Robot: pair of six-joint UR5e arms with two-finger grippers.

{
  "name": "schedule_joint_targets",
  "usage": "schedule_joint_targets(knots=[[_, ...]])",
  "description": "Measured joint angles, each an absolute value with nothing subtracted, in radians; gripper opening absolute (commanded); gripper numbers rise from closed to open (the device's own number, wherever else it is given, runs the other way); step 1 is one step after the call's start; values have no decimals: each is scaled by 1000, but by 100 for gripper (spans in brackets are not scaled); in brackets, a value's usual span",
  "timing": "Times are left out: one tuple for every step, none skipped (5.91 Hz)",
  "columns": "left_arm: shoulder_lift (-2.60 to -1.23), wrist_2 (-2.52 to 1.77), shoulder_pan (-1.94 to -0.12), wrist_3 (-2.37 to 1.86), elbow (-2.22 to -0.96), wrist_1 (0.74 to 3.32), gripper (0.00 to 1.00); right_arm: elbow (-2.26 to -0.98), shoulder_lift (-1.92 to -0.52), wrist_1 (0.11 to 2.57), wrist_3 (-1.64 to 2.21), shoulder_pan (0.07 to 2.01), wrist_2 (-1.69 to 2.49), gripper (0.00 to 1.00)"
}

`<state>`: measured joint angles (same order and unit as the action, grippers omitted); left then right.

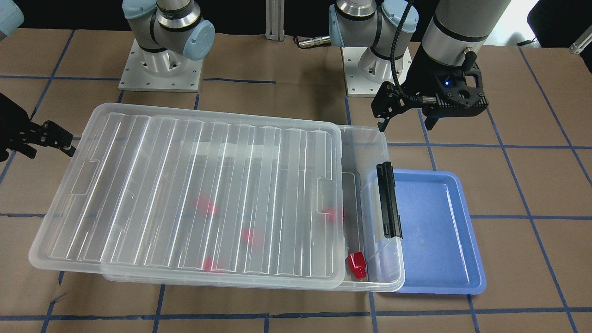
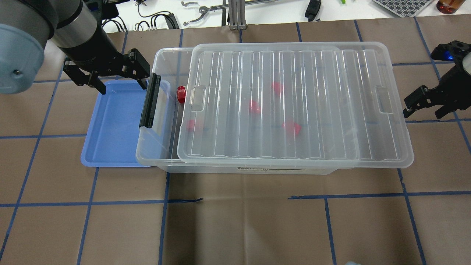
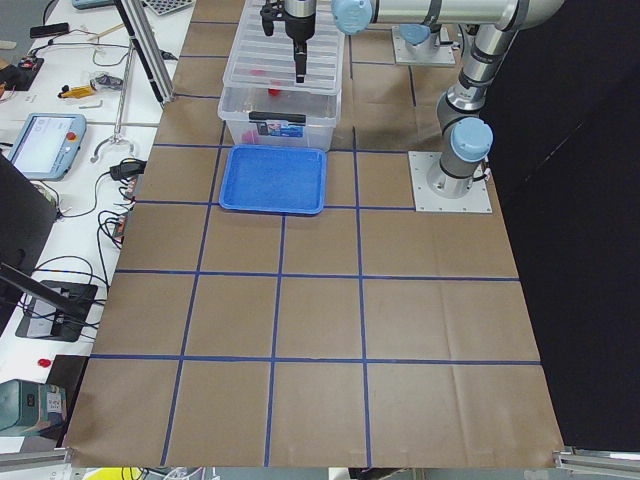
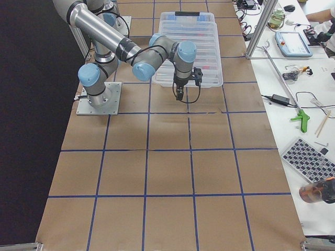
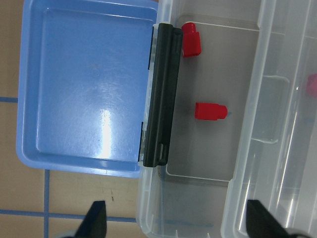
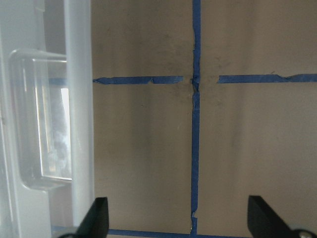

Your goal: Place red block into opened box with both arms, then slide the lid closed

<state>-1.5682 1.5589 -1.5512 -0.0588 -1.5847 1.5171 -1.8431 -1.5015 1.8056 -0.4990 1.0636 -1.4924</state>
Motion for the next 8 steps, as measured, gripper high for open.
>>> schedule_joint_targets(knots=[[-1570, 1558, -1551, -59, -1584, 1517, 99, -1843, -1505, 1803, -481, 1083, -1481, 100], [-1570, 1557, -1551, -60, -1583, 1517, 99, -1843, -1510, 1798, -461, 1105, -1466, 100], [-1571, 1557, -1551, -60, -1583, 1517, 99, -1844, -1514, 1791, -444, 1123, -1460, 100], [-1572, 1557, -1551, -60, -1583, 1515, 99, -1852, -1517, 1788, -438, 1134, -1457, 100], [-1572, 1557, -1551, -60, -1583, 1515, 99, -1864, -1521, 1787, -436, 1139, -1455, 100], [-1572, 1557, -1551, -60, -1583, 1514, 99, -1870, -1526, 1787, -428, 1143, -1440, 100], [-1572, 1557, -1550, -60, -1583, 1514, 99, -1872, -1530, 1786, -413, 1155, -1416, 100], [-1572, 1557, -1549, -60, -1582, 1514, 99, -1873, -1533, 1786, -400, 1176, -1401, 100]])
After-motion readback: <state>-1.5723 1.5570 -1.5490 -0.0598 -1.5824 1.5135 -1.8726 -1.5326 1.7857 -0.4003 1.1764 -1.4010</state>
